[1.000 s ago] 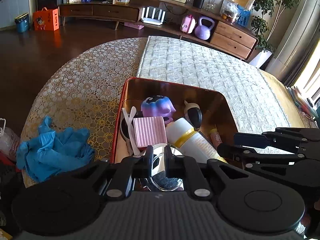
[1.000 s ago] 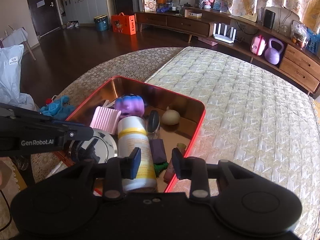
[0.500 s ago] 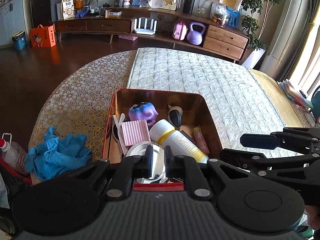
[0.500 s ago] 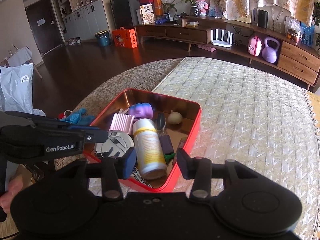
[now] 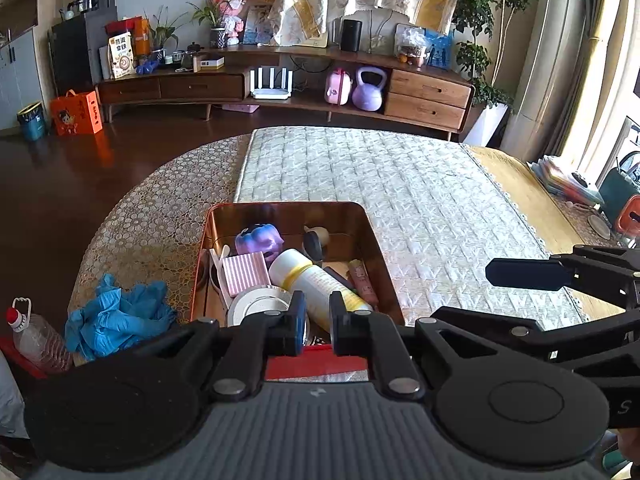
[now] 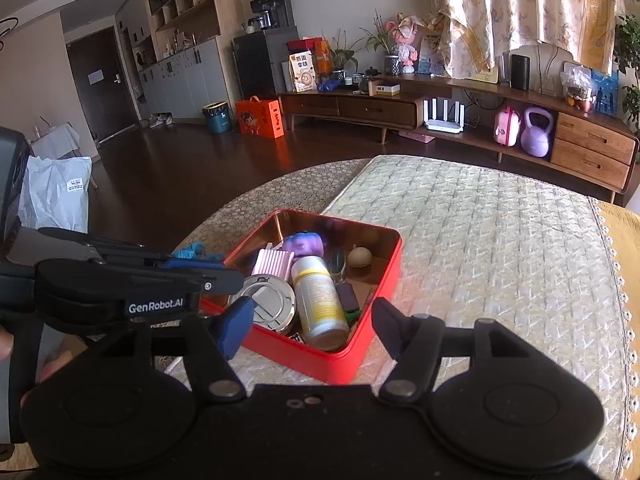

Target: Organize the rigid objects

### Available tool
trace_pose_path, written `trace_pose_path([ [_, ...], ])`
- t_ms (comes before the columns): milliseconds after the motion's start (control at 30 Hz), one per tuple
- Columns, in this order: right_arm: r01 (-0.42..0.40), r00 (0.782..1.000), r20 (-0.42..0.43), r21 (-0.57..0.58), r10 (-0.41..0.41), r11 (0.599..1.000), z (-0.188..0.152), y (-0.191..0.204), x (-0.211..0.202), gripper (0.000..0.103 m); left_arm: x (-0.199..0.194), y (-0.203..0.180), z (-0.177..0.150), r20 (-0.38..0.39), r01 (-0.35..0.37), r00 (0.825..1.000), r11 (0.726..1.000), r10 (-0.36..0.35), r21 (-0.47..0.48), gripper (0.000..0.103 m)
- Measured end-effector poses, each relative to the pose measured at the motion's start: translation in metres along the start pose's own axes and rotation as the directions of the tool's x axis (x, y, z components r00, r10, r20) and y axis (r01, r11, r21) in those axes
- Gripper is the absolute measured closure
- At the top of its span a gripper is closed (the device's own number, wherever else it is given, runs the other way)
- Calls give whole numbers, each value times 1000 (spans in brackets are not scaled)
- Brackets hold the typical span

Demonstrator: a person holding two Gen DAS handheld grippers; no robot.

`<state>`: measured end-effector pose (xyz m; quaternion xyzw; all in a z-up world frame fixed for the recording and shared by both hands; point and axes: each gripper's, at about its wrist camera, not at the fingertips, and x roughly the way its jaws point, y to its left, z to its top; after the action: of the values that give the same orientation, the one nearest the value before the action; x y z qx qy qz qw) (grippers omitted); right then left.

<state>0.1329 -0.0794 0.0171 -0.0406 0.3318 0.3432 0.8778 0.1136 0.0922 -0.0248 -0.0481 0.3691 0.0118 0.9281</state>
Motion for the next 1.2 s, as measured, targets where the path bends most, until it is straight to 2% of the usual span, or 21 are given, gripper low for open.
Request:
trace_pose_path([
  [133,0,1000,12,14,-1,1000,-3,0,-8,32,-7,-4,-3,5,9,1000,1000,-9,2,91],
  [200,3,1000,22,19,-3,1000,-5,1,-13,30,-10,-7,-4,11,9,1000,1000,-9,7,85],
  [333,9,999,51,43,-11,999,-7,-1,-24,24,-19,-8,-8,40,8,999,1000,-8,0,42],
  [367,11,998,61,45,-14,999,-8,-2,-28,22,-21,-7,-8,45,5,999,1000,-5,-4,35],
  [467,14,996,83,46,-18,999,-11,-3,-36,17,-26,-6,-8,58,16,998,1000,-15,-17,23],
  [633,22,993,113,54,-28,998,-19,-5,-46,5,-34,-9,-9,82,9,997,1000,-8,-22,17],
  [700,24,991,127,67,-33,997,-22,-8,-50,2,-34,-10,-9,74,18,997,999,-16,-30,12],
  [767,25,989,144,75,-36,997,-25,-10,-54,0,-34,-9,-10,65,34,997,999,-31,-38,1],
  [1000,30,985,169,72,-42,997,-30,-10,-65,0,-37,-13,-14,80,44,996,998,-41,-36,0],
  [1200,30,985,166,73,-42,997,-33,-11,-67,0,-46,-19,-16,130,-17,991,1000,19,-19,0],
])
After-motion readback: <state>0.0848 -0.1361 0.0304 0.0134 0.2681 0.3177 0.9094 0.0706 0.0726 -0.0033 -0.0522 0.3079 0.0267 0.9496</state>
